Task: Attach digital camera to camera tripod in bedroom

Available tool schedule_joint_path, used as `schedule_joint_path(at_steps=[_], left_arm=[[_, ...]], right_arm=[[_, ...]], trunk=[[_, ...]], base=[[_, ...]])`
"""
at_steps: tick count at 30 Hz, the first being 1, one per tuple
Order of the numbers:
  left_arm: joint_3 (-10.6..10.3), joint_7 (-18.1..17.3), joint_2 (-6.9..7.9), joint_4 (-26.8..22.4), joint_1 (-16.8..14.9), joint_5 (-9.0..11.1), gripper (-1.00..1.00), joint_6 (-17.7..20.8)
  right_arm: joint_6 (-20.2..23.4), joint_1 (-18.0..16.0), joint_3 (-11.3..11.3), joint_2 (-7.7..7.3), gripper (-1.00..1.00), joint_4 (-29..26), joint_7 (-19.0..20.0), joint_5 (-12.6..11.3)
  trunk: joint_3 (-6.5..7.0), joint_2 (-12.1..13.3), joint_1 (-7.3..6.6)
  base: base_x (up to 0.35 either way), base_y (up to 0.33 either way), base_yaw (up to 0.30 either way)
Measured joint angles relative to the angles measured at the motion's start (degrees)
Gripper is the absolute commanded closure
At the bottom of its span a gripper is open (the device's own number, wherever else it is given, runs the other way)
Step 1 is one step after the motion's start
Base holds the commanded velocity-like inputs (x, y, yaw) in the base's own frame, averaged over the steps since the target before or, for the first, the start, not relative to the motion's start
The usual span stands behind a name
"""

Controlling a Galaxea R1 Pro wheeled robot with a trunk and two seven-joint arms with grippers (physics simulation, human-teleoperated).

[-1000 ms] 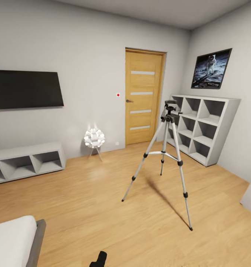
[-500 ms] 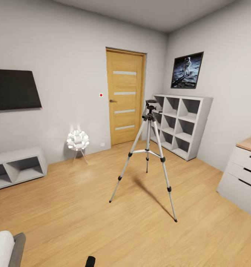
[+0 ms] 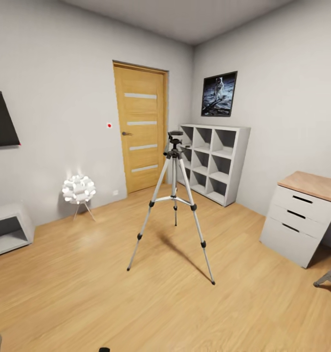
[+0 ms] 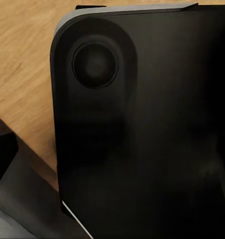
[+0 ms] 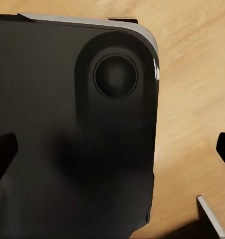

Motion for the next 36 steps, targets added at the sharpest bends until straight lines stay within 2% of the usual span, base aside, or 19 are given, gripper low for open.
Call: schedule_joint_path(at_steps=[12,36], left_arm=[[0.00,0.00,0.03,0.00,0.00,0.02,-1.00,-0.01],[0.00,0.00,0.08,0.01,0.00,0.07,-1.00,-0.02]], right_arm=[[0.01,0.00,0.00,0.00,-1.00,0.00,0.00,0.00],[0.19,-0.01,0.08,-0.08,-1.00,0.00,0.15,0.08]], trunk=[[0.00,0.00,0.00],[0.00,0.00,0.00]], base=[[0.000,0.000,-0.252],[0.000,0.000,-0.010]])
